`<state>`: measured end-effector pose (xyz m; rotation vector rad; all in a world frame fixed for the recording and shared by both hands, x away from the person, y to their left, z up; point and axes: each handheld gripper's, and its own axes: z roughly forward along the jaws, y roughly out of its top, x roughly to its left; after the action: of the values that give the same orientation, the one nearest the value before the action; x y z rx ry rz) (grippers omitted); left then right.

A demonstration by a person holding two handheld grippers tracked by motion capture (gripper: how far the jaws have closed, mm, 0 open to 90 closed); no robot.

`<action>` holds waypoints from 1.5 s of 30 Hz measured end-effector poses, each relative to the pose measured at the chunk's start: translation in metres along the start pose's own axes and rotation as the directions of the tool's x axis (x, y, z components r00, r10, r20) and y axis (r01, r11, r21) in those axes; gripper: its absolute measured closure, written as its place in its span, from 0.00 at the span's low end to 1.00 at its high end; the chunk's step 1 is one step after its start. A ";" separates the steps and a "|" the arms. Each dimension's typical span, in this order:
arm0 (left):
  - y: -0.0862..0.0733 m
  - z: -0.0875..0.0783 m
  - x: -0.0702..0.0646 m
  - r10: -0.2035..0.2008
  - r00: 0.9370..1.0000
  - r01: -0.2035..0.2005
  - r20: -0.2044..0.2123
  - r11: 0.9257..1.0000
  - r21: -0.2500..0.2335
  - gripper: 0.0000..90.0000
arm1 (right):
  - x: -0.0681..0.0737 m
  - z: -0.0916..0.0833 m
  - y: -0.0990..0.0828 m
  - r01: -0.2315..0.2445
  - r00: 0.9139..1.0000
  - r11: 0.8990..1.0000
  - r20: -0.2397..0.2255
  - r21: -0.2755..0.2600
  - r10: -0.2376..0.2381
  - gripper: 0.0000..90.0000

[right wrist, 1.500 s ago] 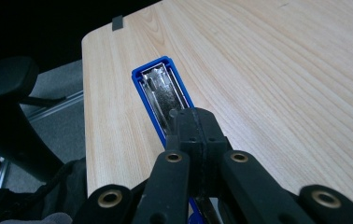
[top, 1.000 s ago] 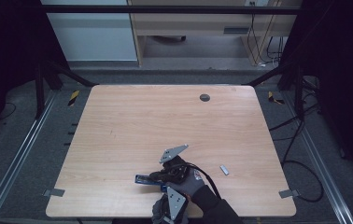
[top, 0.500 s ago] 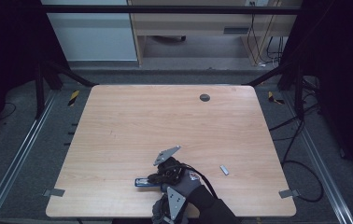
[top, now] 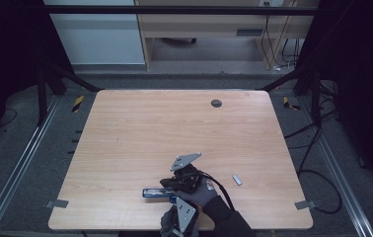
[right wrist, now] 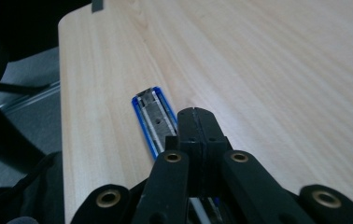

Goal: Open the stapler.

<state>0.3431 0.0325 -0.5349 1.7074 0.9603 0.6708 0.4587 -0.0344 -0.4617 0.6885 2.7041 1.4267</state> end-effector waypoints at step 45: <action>0.110 -0.017 0.086 0.116 0.981 -0.129 0.156 0.989 0.074 0.60 | -0.050 -0.164 -0.071 -0.090 0.831 0.943 0.498 -0.321 0.248 0.64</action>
<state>0.4054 0.0964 -0.4264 1.8750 0.7907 0.5778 0.4431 -0.2162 -0.4312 1.1270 2.0059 1.3567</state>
